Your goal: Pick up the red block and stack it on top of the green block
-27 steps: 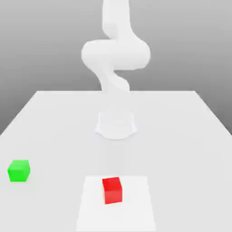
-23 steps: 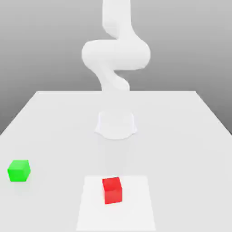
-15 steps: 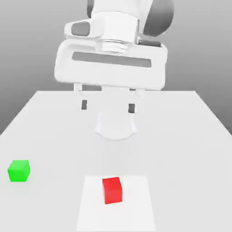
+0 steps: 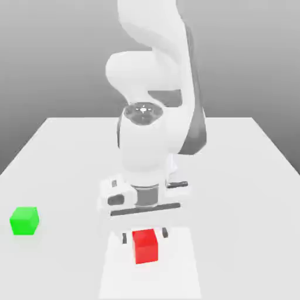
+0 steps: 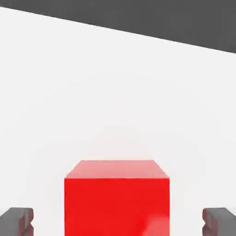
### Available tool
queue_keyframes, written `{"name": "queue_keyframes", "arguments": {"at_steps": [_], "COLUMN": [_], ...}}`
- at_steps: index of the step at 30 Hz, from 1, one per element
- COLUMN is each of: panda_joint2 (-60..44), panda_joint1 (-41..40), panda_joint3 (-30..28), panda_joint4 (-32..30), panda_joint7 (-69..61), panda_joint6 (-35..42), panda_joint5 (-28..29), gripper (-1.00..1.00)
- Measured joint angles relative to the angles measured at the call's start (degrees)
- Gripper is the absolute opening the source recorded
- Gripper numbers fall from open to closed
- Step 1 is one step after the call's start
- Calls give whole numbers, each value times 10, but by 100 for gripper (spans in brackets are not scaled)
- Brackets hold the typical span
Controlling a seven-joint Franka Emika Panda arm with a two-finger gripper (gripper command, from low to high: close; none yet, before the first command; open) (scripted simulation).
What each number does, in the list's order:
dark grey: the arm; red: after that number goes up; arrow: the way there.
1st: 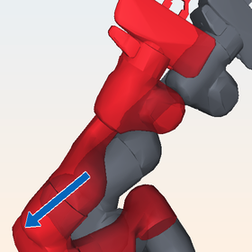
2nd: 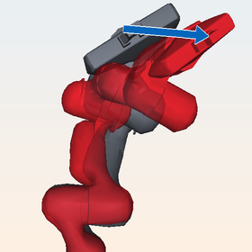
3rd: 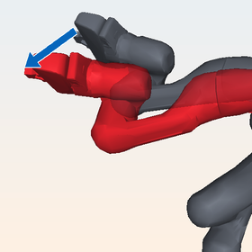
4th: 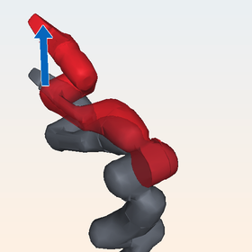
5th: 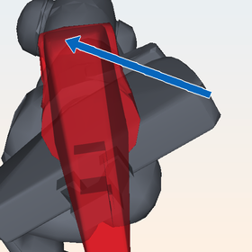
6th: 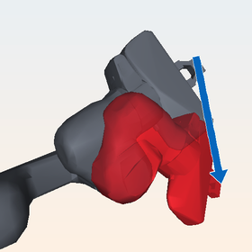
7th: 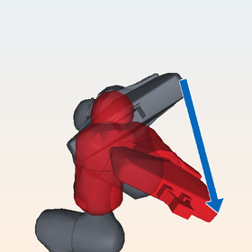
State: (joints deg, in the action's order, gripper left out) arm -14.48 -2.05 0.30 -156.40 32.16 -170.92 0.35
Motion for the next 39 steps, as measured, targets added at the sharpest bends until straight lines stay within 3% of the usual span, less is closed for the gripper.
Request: {"name": "queue_keyframes", "arguments": {"at_steps": [7,13,29,32,39], "panda_joint2": [3,112,145,131,61], "panda_joint1": [-2,-6,-310,-367,-354], "panda_joint3": [1,7,-113,-119,-91], "panda_joint4": [0,-16,45,54,59], "panda_joint7": [2,-2,-365,-423,-471], "panda_joint6": [3,96,192,189,132], "panda_joint5": [1,-3,-2,-27,-86], "gripper": [-100,-100,-100,-100,-100]}}
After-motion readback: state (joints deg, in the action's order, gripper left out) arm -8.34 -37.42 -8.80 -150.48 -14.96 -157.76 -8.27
